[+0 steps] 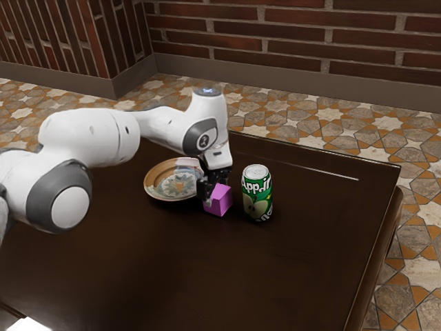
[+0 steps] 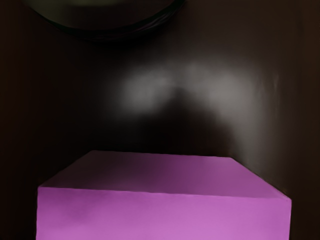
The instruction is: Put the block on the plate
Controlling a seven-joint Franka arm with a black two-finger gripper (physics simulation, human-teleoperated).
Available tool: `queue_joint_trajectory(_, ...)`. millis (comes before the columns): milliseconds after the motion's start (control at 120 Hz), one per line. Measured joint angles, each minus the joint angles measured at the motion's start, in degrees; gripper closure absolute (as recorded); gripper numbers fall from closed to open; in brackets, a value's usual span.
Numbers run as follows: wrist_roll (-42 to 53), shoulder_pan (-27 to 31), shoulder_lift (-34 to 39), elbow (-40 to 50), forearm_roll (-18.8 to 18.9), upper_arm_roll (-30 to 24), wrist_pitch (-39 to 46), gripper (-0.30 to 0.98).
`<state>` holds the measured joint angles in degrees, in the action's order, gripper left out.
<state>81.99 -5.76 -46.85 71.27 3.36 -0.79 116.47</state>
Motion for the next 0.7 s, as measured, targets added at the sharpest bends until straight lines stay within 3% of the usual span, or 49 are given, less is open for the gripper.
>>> queue_joint_trajectory(133,1.37,0.05,-1.04,0.01,0.0,0.08,1.08,0.01)
queue_joint_trajectory(267,2.51,0.01,-1.04,-0.24,0.1,0.27,1.69,0.27)
queue_joint_trajectory(500,4.0,0.02,1.66,-0.1,0.3,0.35,2.29,0.3)
queue_joint_trajectory(700,4.85,0.54,9.19,4.28,0.2,0.28,2.21,0.3)
